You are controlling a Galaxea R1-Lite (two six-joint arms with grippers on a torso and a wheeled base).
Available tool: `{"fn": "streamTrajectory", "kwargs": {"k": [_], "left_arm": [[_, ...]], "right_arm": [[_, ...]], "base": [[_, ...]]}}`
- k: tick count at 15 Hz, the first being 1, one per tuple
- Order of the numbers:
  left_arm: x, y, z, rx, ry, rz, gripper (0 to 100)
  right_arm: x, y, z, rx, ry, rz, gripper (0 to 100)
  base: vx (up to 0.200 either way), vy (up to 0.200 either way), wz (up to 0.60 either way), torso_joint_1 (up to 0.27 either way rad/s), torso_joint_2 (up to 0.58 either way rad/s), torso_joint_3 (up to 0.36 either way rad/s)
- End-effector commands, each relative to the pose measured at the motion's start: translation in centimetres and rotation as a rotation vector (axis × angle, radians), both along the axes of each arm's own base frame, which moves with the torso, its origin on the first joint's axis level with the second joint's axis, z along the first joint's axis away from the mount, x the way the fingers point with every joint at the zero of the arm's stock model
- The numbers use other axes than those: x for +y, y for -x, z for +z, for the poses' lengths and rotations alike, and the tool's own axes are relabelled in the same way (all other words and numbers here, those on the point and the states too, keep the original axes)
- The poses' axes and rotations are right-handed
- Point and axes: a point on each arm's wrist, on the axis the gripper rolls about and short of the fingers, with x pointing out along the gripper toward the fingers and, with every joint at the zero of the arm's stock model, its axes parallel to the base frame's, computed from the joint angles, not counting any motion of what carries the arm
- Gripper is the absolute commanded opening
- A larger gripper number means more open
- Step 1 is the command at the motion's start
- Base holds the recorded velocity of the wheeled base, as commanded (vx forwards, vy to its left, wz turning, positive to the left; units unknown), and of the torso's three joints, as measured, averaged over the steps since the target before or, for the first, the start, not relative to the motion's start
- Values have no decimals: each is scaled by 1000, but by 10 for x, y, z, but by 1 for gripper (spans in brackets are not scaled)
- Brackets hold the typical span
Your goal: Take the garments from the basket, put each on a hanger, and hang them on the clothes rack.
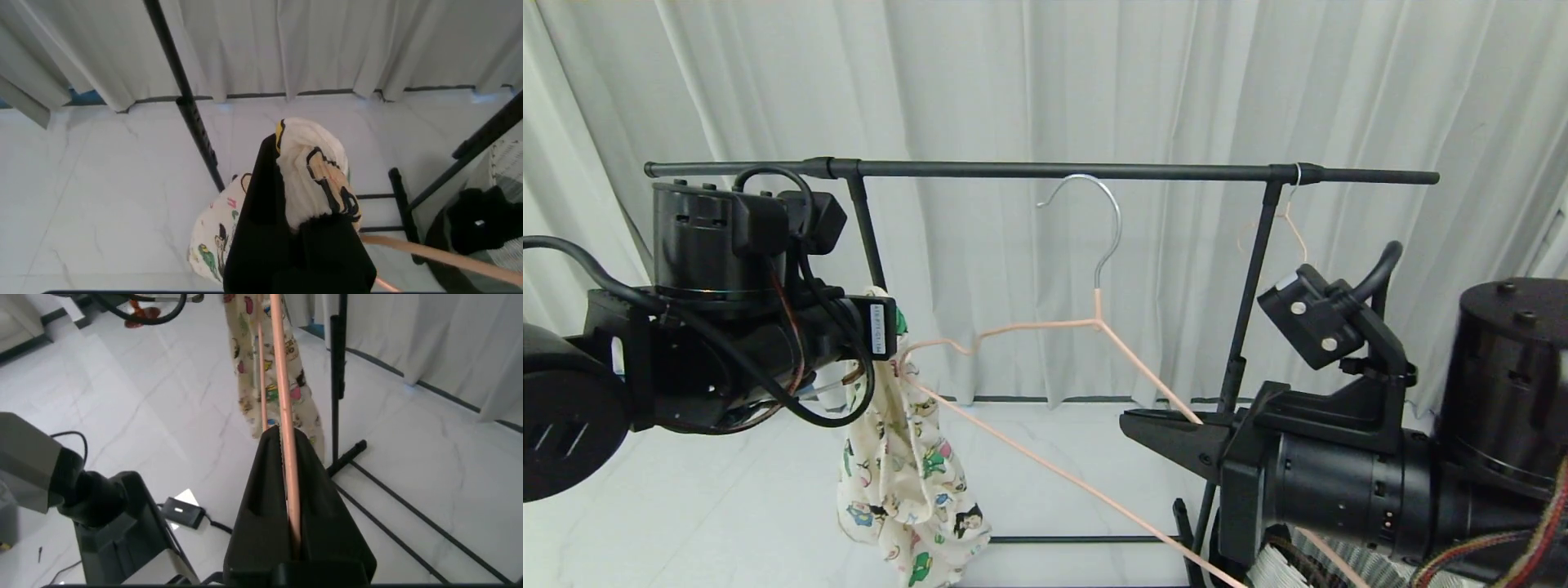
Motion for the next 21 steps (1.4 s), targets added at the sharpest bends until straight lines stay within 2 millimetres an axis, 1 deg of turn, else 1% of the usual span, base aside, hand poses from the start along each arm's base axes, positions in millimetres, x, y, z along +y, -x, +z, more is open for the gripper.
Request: {"fn": "streamTrajectory", "kwargs": {"k": [1,3,4,6,7,8,10,11,17,19,20,21], "left_arm": [[0,1,1,-3,1,-1,0],[0,0,1,-3,1,1,0],[1,-2,0,1,-2,10,0],[15,-17,-3,4,-24,121,0],[19,-26,-2,-7,-46,197,0],[19,-27,-1,-15,-48,207,0],[13,-26,1,-20,-45,186,0],[2,-22,2,-23,-35,152,0],[-8,-16,3,-28,-28,113,0],[-15,-9,6,-34,-21,65,0],[-15,-9,6,-34,-21,65,0],[-20,-4,7,-29,-8,6,0]], "right_arm": [[12,-7,-4,8,11,1,0],[18,-11,-3,4,7,2,0],[18,-11,-2,3,5,2,0],[14,-8,0,-1,-1,2,0],[10,-6,3,-6,-10,2,0],[10,-6,4,-8,-13,2,0],[11,-6,3,-6,-11,5,0],[14,-7,2,-3,-6,9,0],[20,-10,-3,3,6,6,0],[22,-10,-1,-2,-4,12,0],[22,-10,-1,-2,-4,12,0],[23,-10,1,-12,-20,11,0]], "base": [[0,0,0,0,0,0],[0,0,0,0,0,0],[0,0,0,0,0,0],[0,0,0,0,0,0],[0,0,0,0,0,0],[0,0,0,0,0,0],[0,0,0,0,0,0],[0,0,0,0,0,0],[0,0,0,0,0,0],[0,0,0,0,0,0],[0,0,0,0,0,0],[0,0,0,0,0,0]]}}
